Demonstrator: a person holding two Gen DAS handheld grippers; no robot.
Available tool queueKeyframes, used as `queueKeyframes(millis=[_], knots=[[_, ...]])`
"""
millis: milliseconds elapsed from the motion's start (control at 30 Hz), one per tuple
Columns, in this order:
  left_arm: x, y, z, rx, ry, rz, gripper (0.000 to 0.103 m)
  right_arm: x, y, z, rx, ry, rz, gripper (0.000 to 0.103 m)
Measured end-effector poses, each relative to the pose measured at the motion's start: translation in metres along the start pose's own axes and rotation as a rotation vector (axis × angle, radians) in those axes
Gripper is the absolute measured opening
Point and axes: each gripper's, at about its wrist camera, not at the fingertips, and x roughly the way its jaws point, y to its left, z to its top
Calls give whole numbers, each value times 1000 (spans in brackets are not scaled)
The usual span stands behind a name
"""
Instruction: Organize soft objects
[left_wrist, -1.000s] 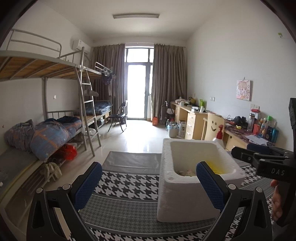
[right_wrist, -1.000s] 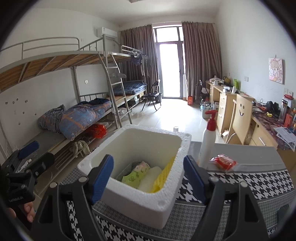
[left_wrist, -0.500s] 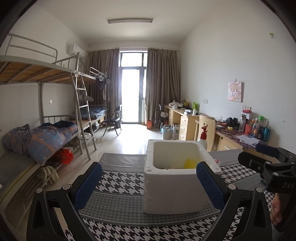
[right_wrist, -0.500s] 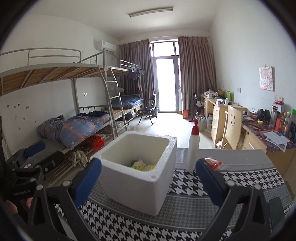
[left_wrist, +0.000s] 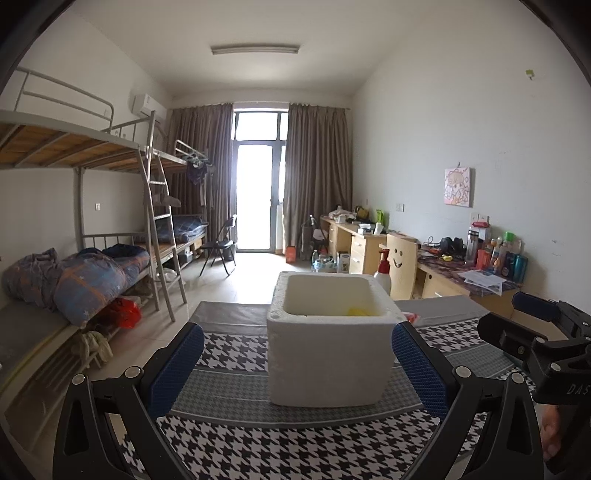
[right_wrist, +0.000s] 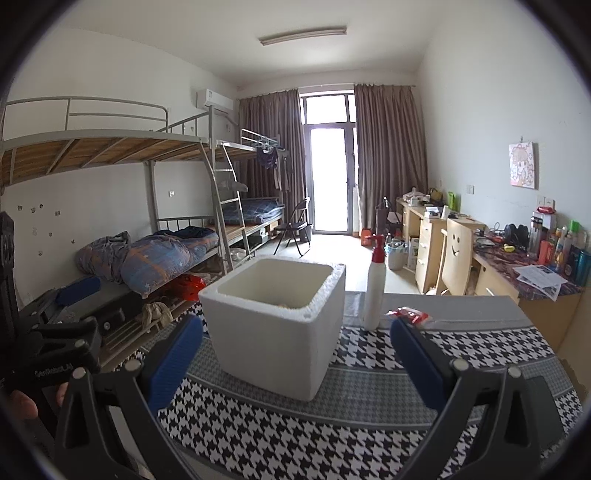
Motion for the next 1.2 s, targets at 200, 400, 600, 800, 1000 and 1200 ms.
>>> queueKeyframes(millis=[200, 400, 600, 800, 1000, 1200], knots=[[-21, -8, -11, 21, -40, 2, 102, -20, 2, -18, 6, -21, -15, 102], [-28, -8, -21, 5, -30, -14, 102, -35, 6, -30, -13, -38, -34, 102], [-31, -8, -31, -7, -26, -21, 102, -44, 1, -46, 3, -46, -52, 103], [-38, -7, -38, -15, -53, -16, 102, -53, -3, -58, 10, -64, -64, 102], [-46, -9, -47, -18, -65, -10, 102, -59, -3, -68, 23, -65, -60, 102], [-52, -11, -50, -11, -69, -14, 102, -65, 0, -75, 17, -58, -66, 102]])
